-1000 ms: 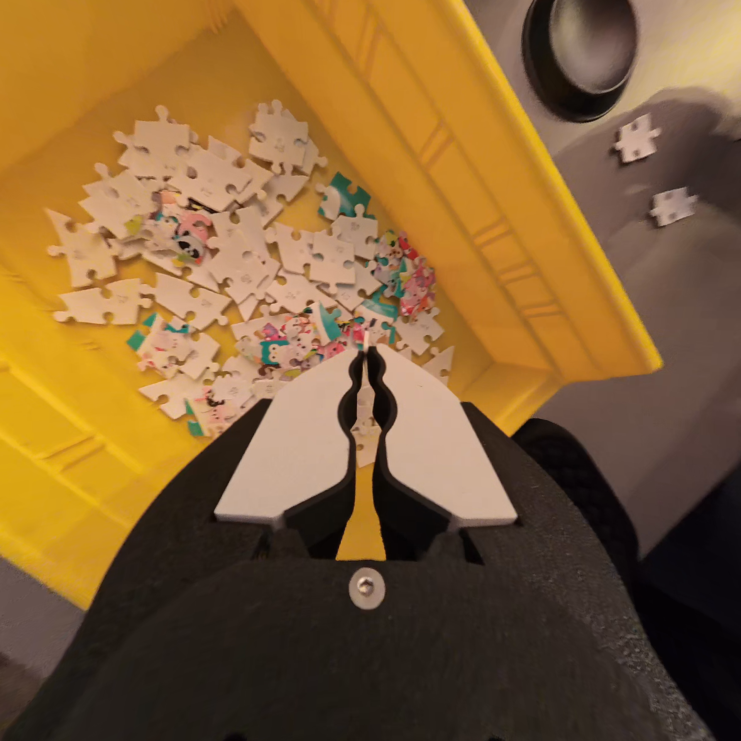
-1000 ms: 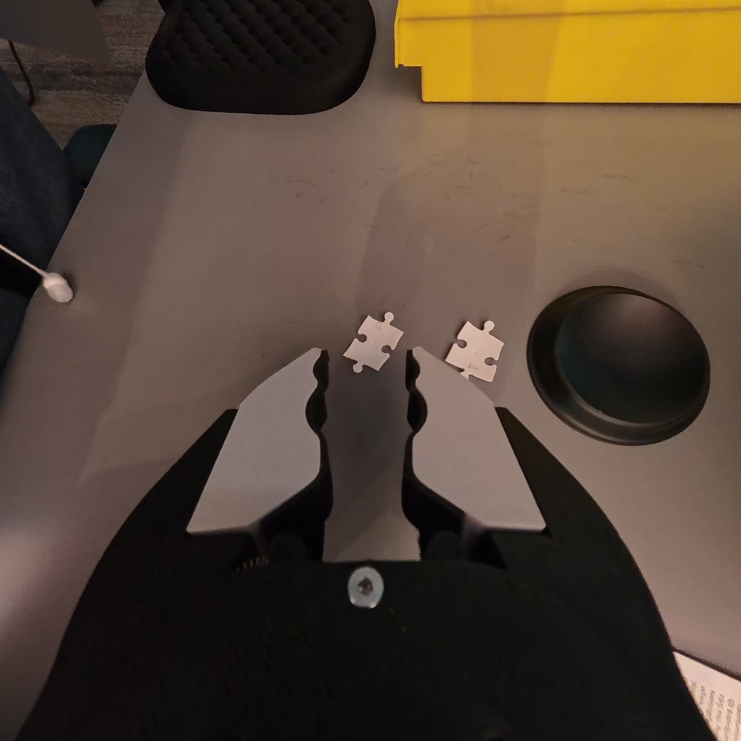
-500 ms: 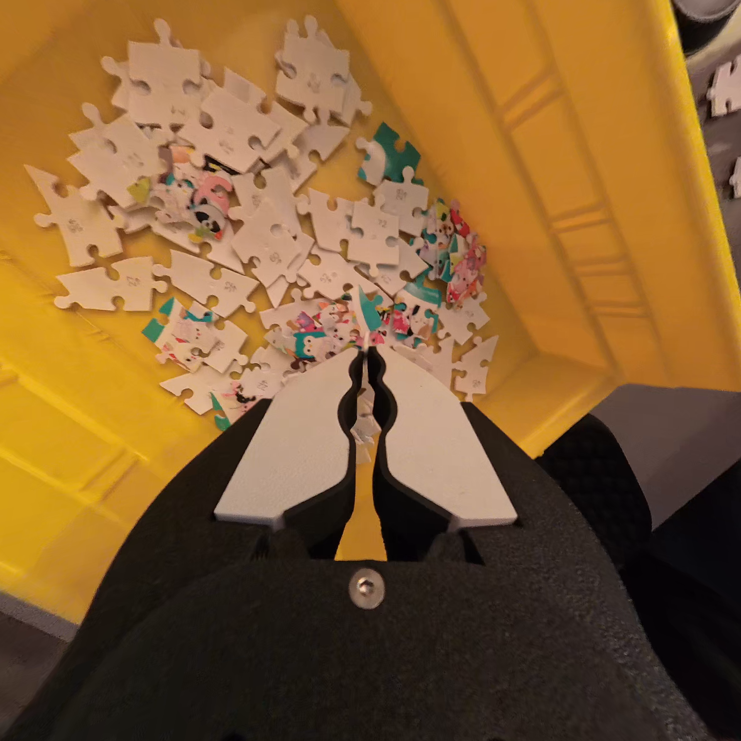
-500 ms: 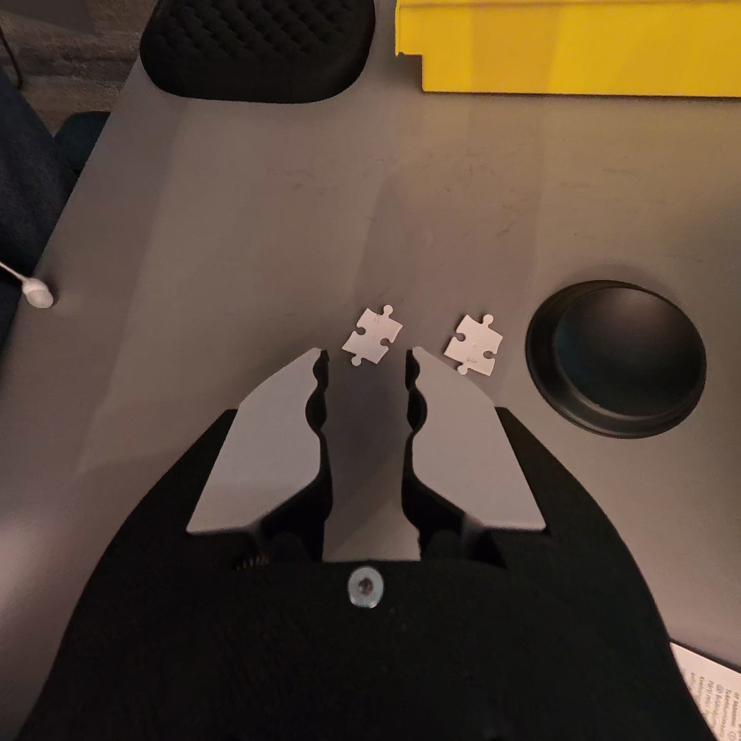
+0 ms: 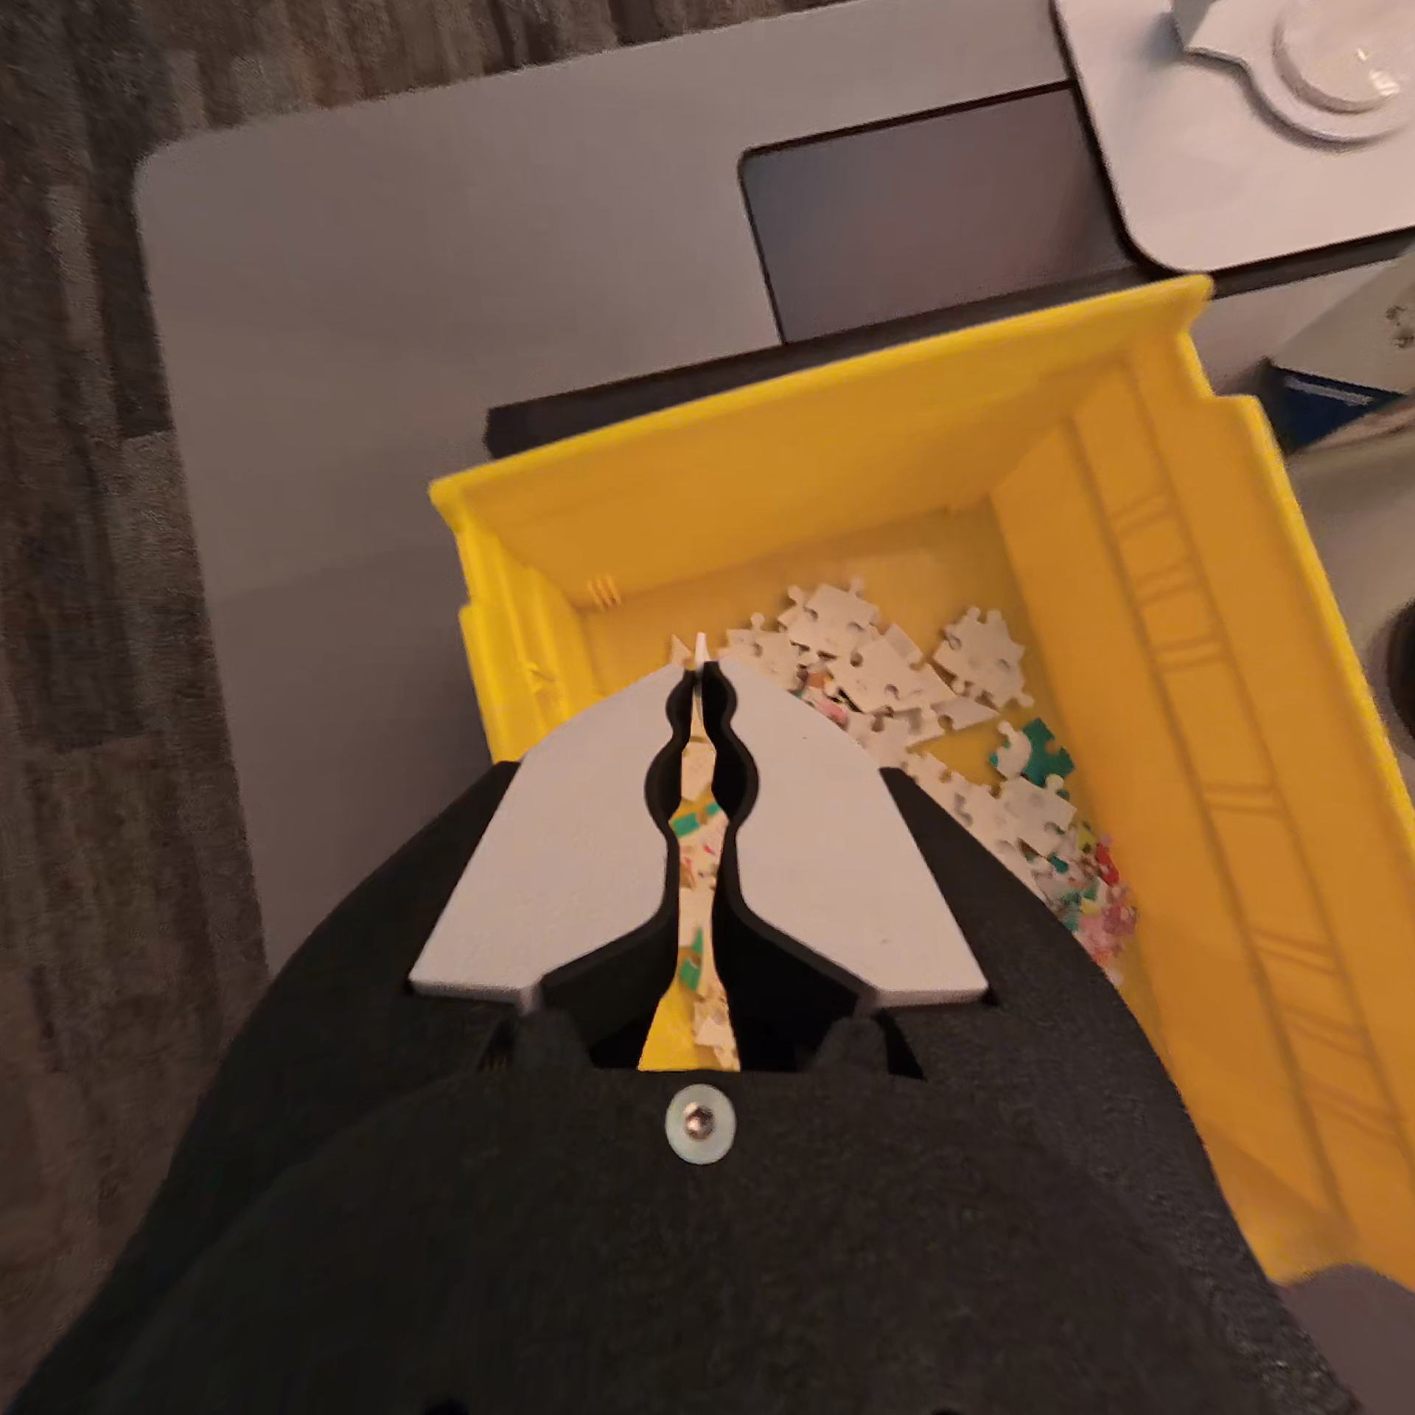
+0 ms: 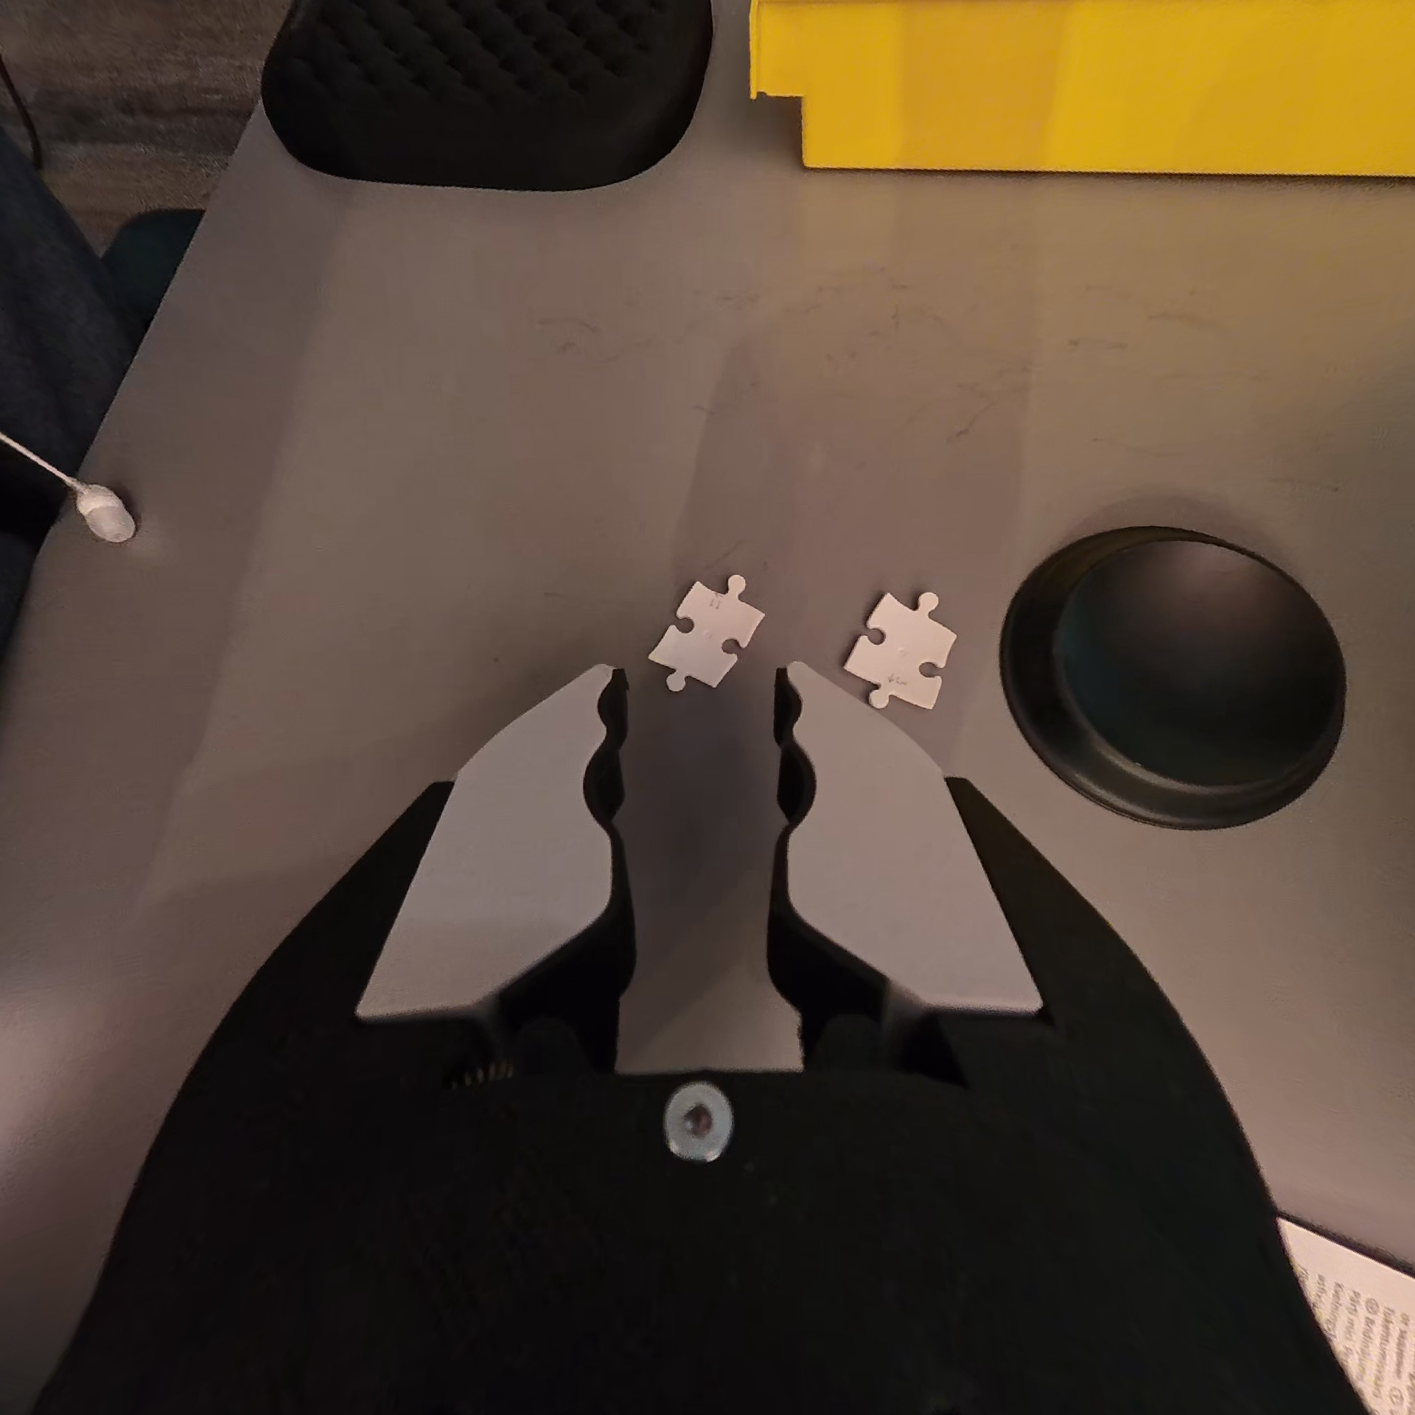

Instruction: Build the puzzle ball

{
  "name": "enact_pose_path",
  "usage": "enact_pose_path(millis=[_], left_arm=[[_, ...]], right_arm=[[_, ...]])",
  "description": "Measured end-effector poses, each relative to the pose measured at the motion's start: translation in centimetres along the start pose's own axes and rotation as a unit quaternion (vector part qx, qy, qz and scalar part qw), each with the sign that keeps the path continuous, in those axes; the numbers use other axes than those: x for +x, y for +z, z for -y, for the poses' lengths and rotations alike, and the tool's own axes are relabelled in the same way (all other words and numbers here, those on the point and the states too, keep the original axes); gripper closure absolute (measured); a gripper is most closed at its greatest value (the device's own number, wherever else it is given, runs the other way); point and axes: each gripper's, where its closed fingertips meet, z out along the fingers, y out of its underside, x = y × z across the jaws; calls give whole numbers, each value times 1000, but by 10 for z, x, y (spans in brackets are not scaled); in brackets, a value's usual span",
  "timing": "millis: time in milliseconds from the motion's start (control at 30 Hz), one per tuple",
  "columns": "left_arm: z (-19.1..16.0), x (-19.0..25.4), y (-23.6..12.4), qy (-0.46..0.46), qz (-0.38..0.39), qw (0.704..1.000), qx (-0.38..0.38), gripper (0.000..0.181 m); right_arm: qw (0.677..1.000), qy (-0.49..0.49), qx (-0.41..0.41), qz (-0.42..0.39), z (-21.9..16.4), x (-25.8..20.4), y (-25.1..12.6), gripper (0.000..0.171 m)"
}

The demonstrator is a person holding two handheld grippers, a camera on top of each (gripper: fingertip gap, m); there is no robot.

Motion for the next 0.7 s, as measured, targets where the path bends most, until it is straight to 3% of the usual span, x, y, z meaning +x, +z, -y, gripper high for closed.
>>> enact_pose_path(millis=[167, 400, 567, 700], left_arm=[[5, -4, 27, 32, 60, 998, -3, 179], [10, 4, 52, -49, 12, 998, 22, 179], [-8, -10, 66, -54, 54, 997, -5, 179], [-11, -9, 70, -70, 46, 996, 4, 179]], right_arm=[[1000, 0, -3, 2, -2, 0, 1, 133], [1000, -3, -3, 1, -1, -1, -1, 133], [1000, -7, -7, 3, -2, -2, 0, 133], [1000, -8, -8, 4, -2, -3, 1, 133]])
